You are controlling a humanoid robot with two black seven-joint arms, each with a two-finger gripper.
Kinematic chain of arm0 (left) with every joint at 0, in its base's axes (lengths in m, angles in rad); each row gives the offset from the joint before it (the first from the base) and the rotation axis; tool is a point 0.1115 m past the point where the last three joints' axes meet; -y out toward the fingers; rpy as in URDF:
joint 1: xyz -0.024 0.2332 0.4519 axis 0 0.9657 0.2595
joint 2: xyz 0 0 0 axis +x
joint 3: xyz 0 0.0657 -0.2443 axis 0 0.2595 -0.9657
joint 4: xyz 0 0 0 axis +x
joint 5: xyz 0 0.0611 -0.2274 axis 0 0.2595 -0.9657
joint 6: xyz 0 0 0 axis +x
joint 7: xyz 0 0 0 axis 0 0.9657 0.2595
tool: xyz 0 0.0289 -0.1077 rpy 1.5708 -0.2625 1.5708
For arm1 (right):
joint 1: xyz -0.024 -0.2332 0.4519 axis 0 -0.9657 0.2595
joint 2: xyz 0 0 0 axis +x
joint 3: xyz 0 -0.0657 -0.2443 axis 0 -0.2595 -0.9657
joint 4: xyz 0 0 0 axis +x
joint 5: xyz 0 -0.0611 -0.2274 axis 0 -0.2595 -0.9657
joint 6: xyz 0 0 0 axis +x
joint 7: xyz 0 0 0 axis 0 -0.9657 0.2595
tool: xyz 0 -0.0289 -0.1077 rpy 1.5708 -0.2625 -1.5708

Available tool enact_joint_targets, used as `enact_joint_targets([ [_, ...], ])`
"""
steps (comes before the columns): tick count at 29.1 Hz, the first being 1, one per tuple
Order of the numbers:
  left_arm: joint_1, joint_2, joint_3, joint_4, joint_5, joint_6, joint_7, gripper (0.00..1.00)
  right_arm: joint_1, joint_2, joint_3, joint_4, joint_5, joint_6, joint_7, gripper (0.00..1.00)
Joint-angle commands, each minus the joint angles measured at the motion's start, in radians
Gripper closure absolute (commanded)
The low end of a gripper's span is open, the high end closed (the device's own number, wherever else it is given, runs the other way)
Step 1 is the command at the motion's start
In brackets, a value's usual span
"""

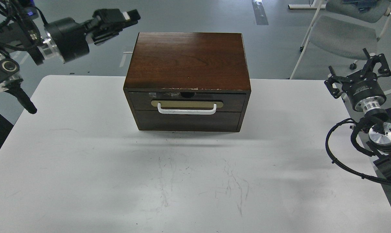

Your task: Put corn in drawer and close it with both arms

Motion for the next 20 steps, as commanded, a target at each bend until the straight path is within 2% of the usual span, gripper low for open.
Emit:
enact_joint_targets([
  [1,0.038,-0.046,-0.004,0.177,-0.229,-0.096,0.0,0.02,0.012,0.009,0.004,0.001,0.002,0.0,0.002,0.0],
  [4,0.072,-0.068,-0.005,0.269,-0.416,-0.167,0.0,0.02,0.013,0.027,0.004,0.007,0.002,0.0,0.002,0.0],
  [7,0.164,-0.072,-0.005,0.314,-0.626,-0.167,0.0,0.02,0.01,0.041,0.003,0.001,0.002,0.0,-0.009,0.0],
  [11,0.219,-0.098,-0.005,0.401,-0.816,-0.167,0.0,0.02,0.022,0.084,0.0,-0.028,0.002,0.0,-0.02,0.0],
  [16,0.241,-0.206,-0.007,0.525,-0.849,-0.167,0.002,0.02,0.068,0.142,0.003,-0.127,0.003,0.0,-0.034,0.0],
  [20,0.271,-0.226,-0.007,0.559,-0.855,-0.167,0.002,0.02,0.059,0.159,0.013,-0.137,0.009,0.0,-0.052,0.0],
])
